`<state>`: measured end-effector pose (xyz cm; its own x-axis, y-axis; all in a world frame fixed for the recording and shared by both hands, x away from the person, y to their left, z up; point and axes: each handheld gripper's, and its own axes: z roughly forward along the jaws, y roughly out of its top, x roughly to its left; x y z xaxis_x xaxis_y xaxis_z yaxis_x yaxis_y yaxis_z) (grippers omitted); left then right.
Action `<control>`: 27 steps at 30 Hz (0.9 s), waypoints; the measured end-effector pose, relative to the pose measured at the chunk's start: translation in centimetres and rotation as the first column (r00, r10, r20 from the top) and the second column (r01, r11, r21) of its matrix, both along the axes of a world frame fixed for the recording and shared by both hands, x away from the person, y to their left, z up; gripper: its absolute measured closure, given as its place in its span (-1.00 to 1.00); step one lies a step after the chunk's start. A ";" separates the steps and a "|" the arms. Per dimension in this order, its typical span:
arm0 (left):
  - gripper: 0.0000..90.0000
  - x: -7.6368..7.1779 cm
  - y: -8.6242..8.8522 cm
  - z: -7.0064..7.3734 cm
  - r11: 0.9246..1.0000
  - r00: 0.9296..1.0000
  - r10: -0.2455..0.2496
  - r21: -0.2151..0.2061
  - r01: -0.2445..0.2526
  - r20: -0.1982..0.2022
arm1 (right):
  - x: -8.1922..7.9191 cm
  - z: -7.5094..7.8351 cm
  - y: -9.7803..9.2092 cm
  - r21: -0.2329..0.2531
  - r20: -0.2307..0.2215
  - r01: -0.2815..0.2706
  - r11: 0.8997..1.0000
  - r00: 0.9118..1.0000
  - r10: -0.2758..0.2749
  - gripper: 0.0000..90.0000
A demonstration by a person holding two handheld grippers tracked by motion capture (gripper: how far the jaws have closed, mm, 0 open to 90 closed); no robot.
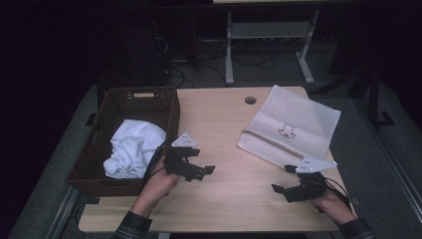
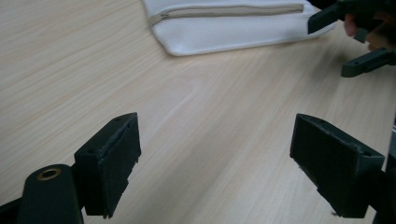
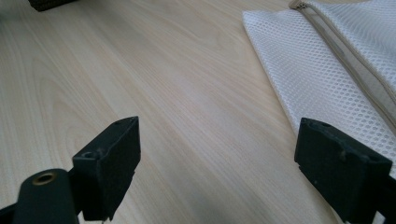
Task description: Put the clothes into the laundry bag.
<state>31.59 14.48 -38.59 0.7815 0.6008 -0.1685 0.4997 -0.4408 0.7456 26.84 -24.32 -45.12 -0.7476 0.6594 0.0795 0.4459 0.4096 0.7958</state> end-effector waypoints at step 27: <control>-0.65 1.5 1.5 2.6 0.997 0.999 -0.053 -0.060 0.052 -0.009 | 0.0 -0.1 0.1 -0.013 -0.006 0.020 1.000 1.000 -0.020 -0.70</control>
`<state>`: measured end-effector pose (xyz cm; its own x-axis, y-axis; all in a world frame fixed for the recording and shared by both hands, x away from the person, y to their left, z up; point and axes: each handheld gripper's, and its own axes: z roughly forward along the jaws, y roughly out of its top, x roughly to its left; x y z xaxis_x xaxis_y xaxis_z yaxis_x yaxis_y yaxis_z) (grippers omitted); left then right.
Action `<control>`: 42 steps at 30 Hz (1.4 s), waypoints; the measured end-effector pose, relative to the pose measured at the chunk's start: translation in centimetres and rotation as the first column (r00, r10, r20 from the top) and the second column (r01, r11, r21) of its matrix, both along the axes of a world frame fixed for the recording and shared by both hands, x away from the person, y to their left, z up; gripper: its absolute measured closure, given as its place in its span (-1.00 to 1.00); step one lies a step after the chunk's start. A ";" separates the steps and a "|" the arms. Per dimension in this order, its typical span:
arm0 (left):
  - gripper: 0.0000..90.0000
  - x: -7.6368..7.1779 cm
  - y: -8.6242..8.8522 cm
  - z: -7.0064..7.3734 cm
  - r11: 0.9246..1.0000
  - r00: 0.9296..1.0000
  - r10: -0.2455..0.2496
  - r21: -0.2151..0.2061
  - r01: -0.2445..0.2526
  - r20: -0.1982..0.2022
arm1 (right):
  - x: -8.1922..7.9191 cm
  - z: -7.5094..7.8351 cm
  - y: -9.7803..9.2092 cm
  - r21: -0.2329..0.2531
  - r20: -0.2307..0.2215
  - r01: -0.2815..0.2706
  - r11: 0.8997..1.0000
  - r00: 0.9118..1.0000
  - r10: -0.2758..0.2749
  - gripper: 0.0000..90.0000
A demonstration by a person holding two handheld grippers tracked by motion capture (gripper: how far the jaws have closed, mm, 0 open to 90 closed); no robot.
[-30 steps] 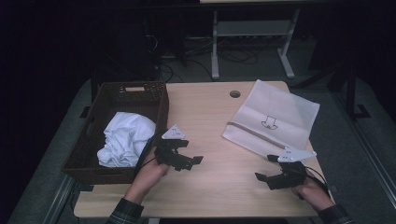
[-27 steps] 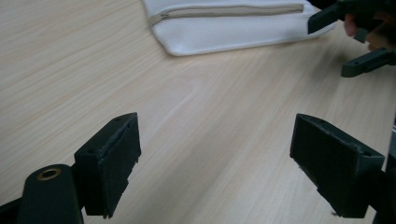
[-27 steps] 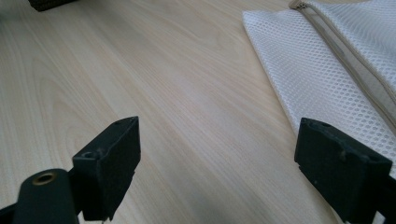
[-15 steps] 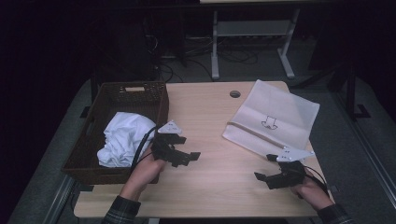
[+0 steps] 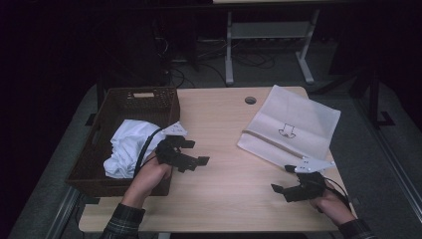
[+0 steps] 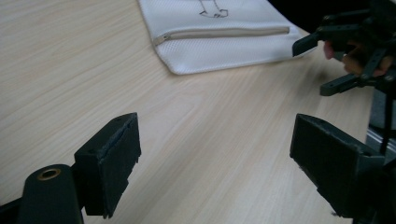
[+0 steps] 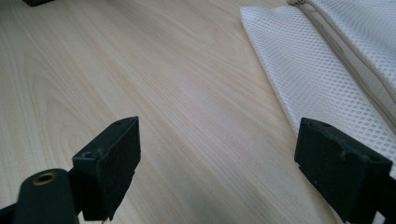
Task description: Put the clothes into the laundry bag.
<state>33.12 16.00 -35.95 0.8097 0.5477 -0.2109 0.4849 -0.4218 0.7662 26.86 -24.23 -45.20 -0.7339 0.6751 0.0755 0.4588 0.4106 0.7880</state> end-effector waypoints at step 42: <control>-0.65 3.1 7.6 1.9 0.969 0.980 0.193 0.145 -0.198 0.045 | 0.5 -0.1 0.1 -0.003 0.002 -0.019 1.000 1.000 0.019 -0.70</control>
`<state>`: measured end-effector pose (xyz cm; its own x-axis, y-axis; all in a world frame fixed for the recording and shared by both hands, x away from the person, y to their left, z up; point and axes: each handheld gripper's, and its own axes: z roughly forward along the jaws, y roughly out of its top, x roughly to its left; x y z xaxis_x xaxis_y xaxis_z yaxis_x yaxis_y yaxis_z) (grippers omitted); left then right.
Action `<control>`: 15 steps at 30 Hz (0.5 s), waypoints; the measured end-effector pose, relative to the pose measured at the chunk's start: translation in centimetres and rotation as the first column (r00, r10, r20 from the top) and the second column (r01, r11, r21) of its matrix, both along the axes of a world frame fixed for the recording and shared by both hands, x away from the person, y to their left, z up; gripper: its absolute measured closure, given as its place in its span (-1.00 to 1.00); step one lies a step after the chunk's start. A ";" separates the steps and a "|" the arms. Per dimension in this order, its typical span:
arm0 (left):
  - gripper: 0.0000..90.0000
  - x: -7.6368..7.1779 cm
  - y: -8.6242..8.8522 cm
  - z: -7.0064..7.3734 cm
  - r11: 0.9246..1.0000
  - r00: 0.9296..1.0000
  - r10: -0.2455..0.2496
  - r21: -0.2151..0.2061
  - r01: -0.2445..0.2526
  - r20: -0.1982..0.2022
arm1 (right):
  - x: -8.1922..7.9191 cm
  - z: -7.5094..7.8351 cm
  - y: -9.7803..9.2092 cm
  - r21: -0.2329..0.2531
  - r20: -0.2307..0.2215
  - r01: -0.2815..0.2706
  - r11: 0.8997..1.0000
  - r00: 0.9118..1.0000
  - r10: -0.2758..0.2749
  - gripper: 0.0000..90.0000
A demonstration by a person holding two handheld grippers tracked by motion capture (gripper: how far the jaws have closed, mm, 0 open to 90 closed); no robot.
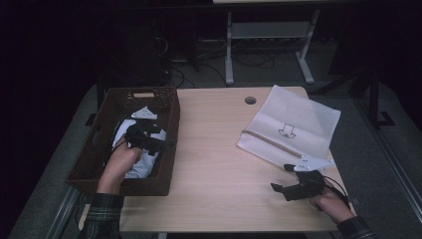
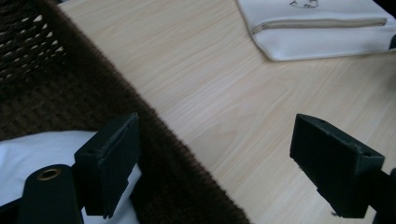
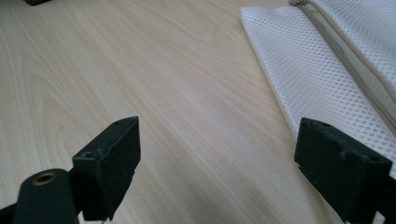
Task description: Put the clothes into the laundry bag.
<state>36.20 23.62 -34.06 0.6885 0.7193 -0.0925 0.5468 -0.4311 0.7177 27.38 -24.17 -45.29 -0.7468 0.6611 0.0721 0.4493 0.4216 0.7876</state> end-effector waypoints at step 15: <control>-0.65 1.2 4.6 -0.8 0.993 0.992 0.112 0.037 -0.110 -0.050 | 0.1 0.0 0.0 0.000 -0.003 0.001 1.000 1.000 -0.001 -0.70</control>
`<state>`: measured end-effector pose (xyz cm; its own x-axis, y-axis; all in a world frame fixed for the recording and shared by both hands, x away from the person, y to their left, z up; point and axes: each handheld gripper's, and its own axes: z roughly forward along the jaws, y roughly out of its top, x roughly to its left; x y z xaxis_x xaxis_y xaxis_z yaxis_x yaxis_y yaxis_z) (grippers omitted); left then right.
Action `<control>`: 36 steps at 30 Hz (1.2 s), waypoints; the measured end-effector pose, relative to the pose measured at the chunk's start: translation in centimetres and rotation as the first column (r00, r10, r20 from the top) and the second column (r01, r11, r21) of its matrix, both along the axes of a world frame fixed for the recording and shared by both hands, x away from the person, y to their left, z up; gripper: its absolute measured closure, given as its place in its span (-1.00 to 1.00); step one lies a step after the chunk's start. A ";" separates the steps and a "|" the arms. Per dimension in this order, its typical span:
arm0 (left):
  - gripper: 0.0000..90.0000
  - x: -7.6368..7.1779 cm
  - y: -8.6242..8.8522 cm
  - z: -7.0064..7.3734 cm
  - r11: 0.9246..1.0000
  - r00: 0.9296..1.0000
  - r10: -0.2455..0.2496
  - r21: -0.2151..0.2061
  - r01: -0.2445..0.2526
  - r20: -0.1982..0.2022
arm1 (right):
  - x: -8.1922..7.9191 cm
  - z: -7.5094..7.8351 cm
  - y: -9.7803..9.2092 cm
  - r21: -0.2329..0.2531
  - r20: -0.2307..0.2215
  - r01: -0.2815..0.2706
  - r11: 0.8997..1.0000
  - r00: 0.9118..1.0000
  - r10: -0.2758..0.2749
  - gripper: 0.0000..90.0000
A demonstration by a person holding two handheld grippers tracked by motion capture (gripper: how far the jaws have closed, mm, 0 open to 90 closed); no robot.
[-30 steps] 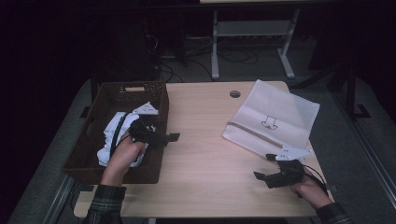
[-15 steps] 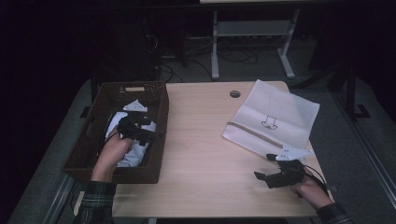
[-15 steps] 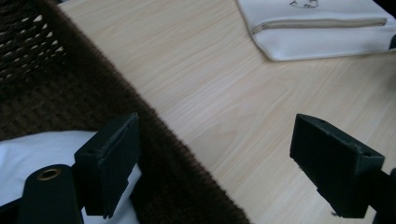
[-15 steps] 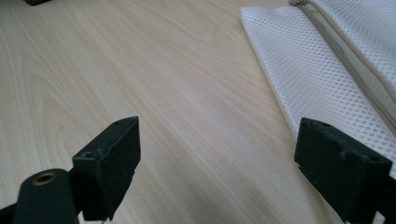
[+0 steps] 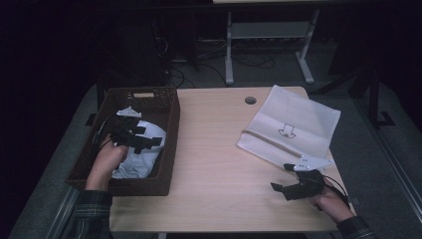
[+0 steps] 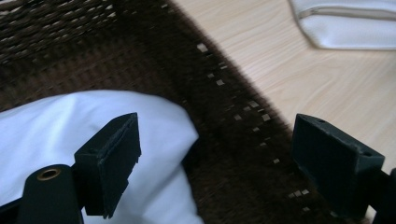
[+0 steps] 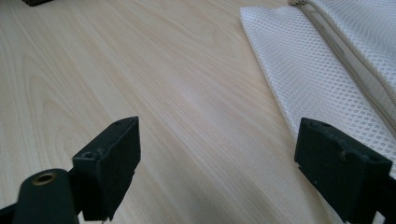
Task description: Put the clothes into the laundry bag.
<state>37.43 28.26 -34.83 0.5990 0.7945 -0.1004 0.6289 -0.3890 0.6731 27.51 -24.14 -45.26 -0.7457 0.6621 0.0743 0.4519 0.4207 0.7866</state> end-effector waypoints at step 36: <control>-0.65 3.3 5.3 -3.5 0.975 0.983 0.128 0.196 -0.101 -0.131 | 0.1 -0.3 0.1 -0.011 -0.014 -0.011 1.000 1.000 0.010 -0.70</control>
<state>40.69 33.58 -38.32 0.4929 0.8699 -0.0203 0.7606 -0.4194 0.4957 27.61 -24.00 -45.53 -0.7516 0.6551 0.0771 0.4582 0.4345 0.7754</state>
